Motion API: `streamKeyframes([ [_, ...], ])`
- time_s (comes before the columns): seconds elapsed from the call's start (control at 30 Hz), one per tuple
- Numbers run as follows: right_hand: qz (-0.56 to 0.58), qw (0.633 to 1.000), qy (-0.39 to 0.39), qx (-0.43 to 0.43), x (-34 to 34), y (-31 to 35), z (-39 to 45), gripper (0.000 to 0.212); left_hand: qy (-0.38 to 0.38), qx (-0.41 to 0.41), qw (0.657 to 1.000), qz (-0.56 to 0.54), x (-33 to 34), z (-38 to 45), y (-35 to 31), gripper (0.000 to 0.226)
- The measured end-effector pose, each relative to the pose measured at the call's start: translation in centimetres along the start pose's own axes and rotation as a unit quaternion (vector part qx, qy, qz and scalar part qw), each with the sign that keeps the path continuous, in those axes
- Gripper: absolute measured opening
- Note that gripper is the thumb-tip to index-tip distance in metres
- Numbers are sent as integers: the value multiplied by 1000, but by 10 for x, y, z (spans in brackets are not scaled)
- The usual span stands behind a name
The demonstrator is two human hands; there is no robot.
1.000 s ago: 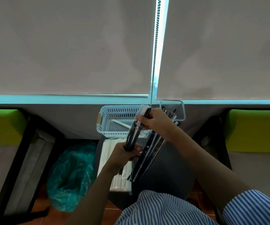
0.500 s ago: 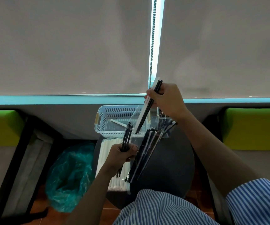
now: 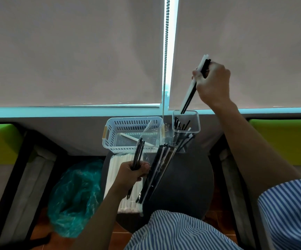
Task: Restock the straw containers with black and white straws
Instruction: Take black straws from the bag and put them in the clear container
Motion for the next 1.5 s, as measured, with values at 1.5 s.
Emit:
streamKeyframes([
  [1.5,74,836,537,-85,79,27,-164,7,23,31,999,5,3,-7,-13,6],
])
Point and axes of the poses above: each hand's wrist, its own z-axis towards the middle knuckle, its own x-axis out of the palm, y = z × x, the point moved 5 cm from there along z, towards the middle knuckle, and after that the axes turned 14 degrees about -y, right-handed, at the moved point
